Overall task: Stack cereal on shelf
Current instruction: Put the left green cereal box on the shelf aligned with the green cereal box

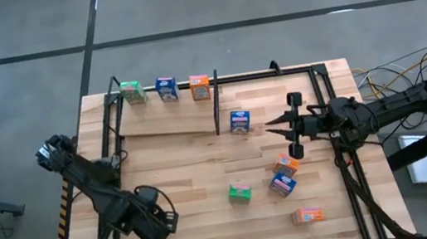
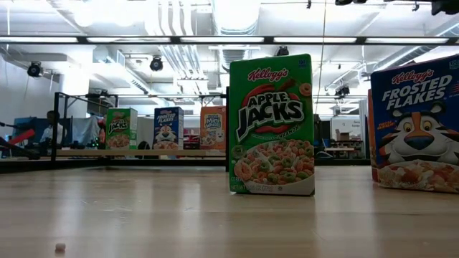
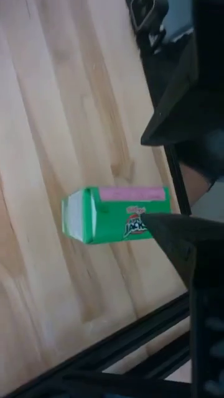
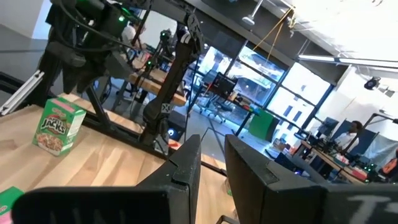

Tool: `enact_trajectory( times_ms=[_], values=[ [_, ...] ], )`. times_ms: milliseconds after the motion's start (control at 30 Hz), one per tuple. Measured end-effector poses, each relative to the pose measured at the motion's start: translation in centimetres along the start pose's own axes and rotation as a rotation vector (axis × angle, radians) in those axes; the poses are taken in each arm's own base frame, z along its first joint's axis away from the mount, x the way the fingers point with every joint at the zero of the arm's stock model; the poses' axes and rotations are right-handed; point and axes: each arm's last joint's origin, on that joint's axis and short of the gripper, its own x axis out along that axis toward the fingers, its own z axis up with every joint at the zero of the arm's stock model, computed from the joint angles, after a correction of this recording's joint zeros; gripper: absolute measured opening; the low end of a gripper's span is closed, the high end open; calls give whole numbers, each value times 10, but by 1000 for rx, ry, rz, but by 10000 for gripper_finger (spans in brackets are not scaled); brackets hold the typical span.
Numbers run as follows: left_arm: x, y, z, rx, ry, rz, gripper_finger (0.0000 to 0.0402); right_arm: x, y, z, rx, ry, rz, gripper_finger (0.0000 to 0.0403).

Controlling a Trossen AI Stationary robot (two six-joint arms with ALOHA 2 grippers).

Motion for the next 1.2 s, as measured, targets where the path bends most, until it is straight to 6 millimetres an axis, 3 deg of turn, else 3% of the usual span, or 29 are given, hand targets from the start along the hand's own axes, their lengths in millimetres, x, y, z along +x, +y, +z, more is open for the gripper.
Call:
enact_trajectory(
  times_ms=[167, 333, 900, 1200],
  values=[
    [14, -3, -8, 5, -17, 56, 226, 9, 1, -1, -3, 21, 11, 63],
    [28, -3, -11, 20, -1, 180, 250, 13, 2, -1, -3, 30, 16, 63],
    [42, -9, -14, 45, -62, 188, 251, 12, 3, -2, 12, 45, 23, 63],
    [46, -9, -15, 50, -70, 204, 228, 12, 3, -3, 12, 50, 26, 63]
  ],
)
